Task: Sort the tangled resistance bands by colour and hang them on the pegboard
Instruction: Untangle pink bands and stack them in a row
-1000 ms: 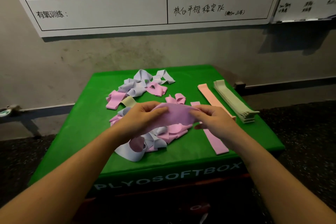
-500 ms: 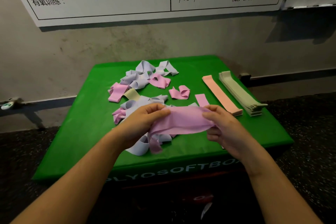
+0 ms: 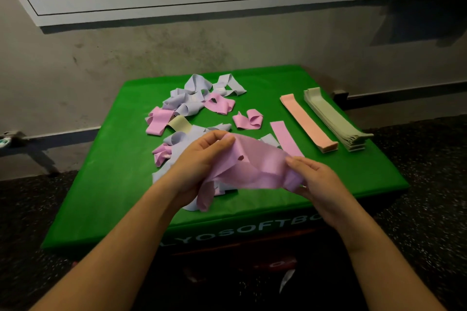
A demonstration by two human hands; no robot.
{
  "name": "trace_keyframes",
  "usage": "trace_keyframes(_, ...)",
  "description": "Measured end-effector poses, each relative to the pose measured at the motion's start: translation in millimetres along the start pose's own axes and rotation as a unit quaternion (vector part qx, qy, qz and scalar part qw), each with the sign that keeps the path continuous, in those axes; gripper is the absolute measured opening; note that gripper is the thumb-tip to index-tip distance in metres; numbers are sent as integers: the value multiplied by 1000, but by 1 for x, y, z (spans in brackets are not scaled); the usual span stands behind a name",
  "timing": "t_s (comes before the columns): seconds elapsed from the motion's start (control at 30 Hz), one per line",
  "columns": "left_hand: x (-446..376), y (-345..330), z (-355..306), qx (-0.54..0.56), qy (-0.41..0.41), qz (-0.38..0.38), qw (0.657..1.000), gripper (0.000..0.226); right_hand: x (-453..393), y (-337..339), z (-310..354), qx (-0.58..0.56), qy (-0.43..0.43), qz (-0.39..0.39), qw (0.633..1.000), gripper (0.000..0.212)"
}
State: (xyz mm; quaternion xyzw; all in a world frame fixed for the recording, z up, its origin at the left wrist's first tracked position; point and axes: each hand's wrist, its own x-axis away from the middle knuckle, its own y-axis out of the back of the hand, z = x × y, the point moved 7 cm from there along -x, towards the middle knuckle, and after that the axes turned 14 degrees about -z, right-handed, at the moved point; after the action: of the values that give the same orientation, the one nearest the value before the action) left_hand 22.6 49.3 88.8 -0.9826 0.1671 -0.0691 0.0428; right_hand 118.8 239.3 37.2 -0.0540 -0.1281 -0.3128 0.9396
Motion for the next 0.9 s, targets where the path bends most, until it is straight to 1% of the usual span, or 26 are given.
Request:
trace_keyframes(0.07, -3, 2, 2, 2, -2, -13, 1000, 10, 2, 0, 0, -63, -29, 9, 998, 20)
trace_keyframes(0.13, -7, 6, 5, -4, -2, -29, 1000, 10, 3, 1, 0, -99, -34, 18, 994, 27)
trace_keyframes(0.3, -16, 18, 21, -23, 16, -70, 997, 12, 12, 4, 2, -120, -40, 69, 990, 27)
trace_keyframes(0.37, -17, 19, 28, -17, 39, -73, 996, 12, 14, 5, 1, -119, -44, 84, 988, 27)
trace_keyframes(0.43, -20, 20, 35, -35, 54, -65, 996, 12, 14, 5, 0, -112, -48, 88, 989, 23)
trace_keyframes(0.53, -23, 23, 43, -104, 48, -74, 991, 11, 12, 7, -1, -74, -35, 70, 994, 11)
trace_keyframes(0.6, -24, 24, 46, -137, 28, -86, 987, 13, 11, 10, 3, -73, -12, 51, 996, 10)
trace_keyframes(0.7, -25, 17, 47, -130, 11, -91, 987, 19, 8, 14, 10, -109, 15, 10, 994, 17)
trace_keyframes(0.73, -25, 15, 48, -125, 10, -92, 988, 21, 7, 16, 12, -102, 27, -8, 994, 19)
trace_keyframes(0.8, -27, 11, 49, -129, 3, -89, 988, 20, 5, 20, 17, -76, 55, -32, 995, 14)
trace_keyframes(0.9, -27, 5, 49, -136, 2, -79, 988, 9, 6, 17, 24, -96, 62, -17, 993, 11)
